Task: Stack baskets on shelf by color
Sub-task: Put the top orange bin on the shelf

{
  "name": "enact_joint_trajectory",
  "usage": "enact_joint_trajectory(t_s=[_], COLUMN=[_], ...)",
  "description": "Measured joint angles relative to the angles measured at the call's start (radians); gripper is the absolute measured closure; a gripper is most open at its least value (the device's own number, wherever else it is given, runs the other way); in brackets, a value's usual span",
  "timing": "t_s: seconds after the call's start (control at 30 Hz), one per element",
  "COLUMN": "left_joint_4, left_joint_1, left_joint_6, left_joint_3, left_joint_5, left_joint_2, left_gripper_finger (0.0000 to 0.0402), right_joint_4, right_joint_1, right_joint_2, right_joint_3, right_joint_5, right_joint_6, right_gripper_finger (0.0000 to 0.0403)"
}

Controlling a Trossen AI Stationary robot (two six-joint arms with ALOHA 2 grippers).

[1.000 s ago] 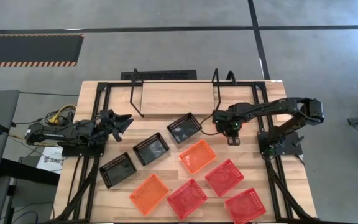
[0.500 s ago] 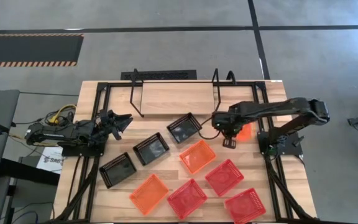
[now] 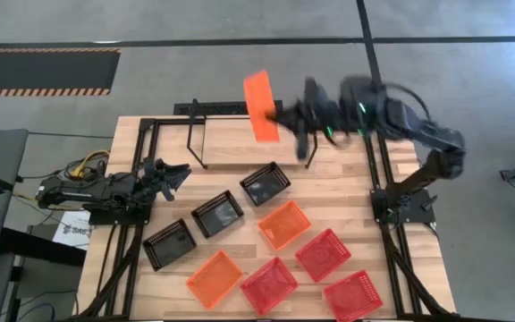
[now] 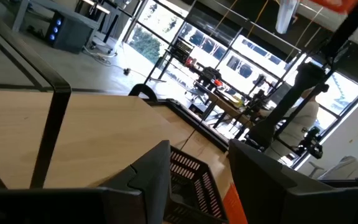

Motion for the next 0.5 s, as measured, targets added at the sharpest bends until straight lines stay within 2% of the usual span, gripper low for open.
enact_joint_trajectory(t_s=[0.1, 0.2, 0.37, 0.5], left_joint_4=[0.0, 0.0, 0.0, 0.0], left_joint_1=[0.0, 0.0, 0.0, 0.0], left_joint_6=[-0.024, -0.038, -0.056, -0.057], left_joint_3=[0.0, 0.0, 0.0, 0.0], left_joint_5=[0.0, 0.0, 0.0, 0.0], left_joint_2=[0.0, 0.0, 0.0, 0.0], left_gripper_finger=[0.025, 0.025, 0.025, 0.025], right_joint_4=[-0.109, -0.245, -0.296, -0.324], right_joint_1=[-0.119, -0.195, -0.212, -0.212], right_joint_2=[0.139, 0.278, 0.423, 0.518], right_joint_3=[0.138, 0.234, 0.276, 0.275], right_joint_5=[-0.075, -0.07, 0.178, 0.197], right_joint_6=[0.131, 0.2, 0.371, 0.502], right_gripper_finger=[0.04, 0.04, 0.04, 0.04])
